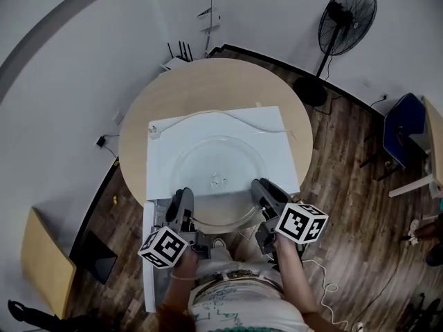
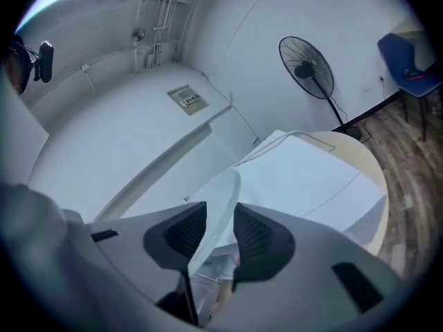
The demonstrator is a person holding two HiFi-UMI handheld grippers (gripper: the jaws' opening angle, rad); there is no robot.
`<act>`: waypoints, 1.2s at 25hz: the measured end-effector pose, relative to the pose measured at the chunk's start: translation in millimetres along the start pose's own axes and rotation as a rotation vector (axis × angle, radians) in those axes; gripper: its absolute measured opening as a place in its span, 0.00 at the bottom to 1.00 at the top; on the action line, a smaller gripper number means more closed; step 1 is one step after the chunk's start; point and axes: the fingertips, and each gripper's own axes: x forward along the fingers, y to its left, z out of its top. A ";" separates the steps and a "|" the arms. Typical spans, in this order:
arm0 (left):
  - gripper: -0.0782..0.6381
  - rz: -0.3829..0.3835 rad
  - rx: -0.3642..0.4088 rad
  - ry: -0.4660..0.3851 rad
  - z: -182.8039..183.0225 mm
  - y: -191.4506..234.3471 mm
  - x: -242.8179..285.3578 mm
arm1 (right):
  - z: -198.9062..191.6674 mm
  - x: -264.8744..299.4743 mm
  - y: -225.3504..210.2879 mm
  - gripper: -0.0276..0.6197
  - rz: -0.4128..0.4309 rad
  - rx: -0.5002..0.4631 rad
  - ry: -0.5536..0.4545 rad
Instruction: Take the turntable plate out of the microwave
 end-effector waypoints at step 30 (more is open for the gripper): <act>0.38 0.146 0.217 0.548 24.7 42.2 51.3 | -12.4 57.1 -1.0 0.32 -0.321 -0.216 0.355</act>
